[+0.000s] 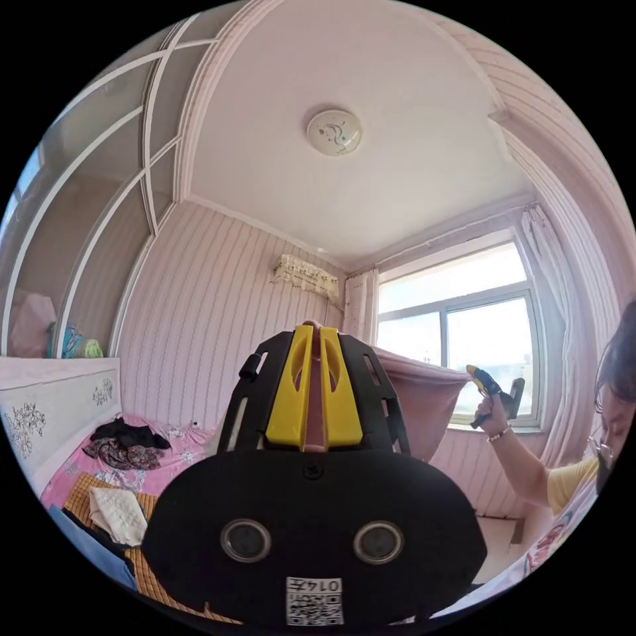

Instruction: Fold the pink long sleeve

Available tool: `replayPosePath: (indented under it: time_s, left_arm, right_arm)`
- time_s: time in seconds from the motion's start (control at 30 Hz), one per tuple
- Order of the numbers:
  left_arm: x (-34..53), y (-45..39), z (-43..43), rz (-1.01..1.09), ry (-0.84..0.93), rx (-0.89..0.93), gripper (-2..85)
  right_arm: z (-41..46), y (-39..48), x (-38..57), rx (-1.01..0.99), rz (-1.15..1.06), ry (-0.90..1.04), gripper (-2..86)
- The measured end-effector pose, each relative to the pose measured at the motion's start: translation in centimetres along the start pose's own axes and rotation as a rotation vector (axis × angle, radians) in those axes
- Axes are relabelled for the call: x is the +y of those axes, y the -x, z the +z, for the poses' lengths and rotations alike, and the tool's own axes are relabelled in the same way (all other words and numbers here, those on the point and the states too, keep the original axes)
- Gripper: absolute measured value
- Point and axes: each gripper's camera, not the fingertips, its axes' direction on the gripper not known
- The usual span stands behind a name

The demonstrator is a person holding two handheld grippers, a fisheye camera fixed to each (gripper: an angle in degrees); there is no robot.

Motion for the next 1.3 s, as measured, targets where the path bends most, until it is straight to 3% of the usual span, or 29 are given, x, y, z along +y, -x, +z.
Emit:
replayPosePath:
  time_s: [0.07, 0.13, 0.27, 0.33, 0.43, 0.67, 0.77, 0.83, 0.9, 0.97, 1.1, 1.23, 1.3]
  left_arm:
    - [-0.6, -0.7, -1.3, 0.023, 0.009, -0.018, -1.0]
    - [-1.1, -0.8, -2.3, 0.011, 0.044, -0.027, -1.0]
    - [-3.7, -2.9, -7.8, 0.050, -0.164, 0.046, -1.0]
    - [-5.3, -3.9, -9.0, 0.096, -0.215, 0.058, -1.0]
    - [-6.6, -3.7, -8.2, 0.091, -0.198, 0.035, -1.0]
    - [1.1, 4.3, 3.0, -0.022, 0.304, -0.187, -0.9]
    - [6.6, 8.7, 7.9, -0.164, 0.493, -0.335, -0.9]
    - [6.8, 10.4, 9.6, -0.291, 0.486, -0.299, -0.9]
    - [2.1, 9.4, 11.0, -0.187, 0.379, -0.342, -0.9]
    - [-1.9, 6.9, 11.3, -0.023, 0.263, -0.391, -0.9]
    - [-5.4, 4.7, 9.3, -0.014, 0.019, -0.194, -0.9]
    - [-1.3, 5.5, 10.6, 0.051, 0.172, -0.182, -0.9]
    - [5.1, 8.2, 11.6, -0.011, 0.336, -0.206, -0.9]
  right_arm:
    - [0.9, 2.6, -0.8, 0.108, -0.118, 0.107, 2.3]
    - [0.7, 3.1, -1.7, 0.074, -0.098, 0.131, 2.3]
    - [-4.0, 7.8, -4.9, -0.153, -0.191, -0.112, 2.2]
    - [-4.7, 10.0, -6.3, -0.143, -0.258, -0.161, 2.2]
    - [-0.9, 10.4, -7.9, -0.079, -0.289, -0.024, 2.1]
    - [16.2, 2.3, 3.6, 0.148, -0.134, 0.587, 2.1]
    - [22.2, -2.0, 9.6, 0.129, 0.107, 0.712, 2.1]
    - [25.7, -1.3, 9.1, 0.164, 0.044, 0.739, 2.1]
    - [27.9, 1.2, 5.1, 0.212, -0.107, 0.632, 2.1]
    - [27.9, 3.4, -1.0, 0.147, -0.152, 0.355, 2.1]
    - [27.2, 4.9, -3.5, 0.104, -0.195, 0.140, 2.0]
    - [27.6, 2.4, 3.8, -0.011, -0.192, 0.236, 2.1]
    - [27.7, 0.8, 9.4, -0.016, -0.168, 0.338, 2.1]
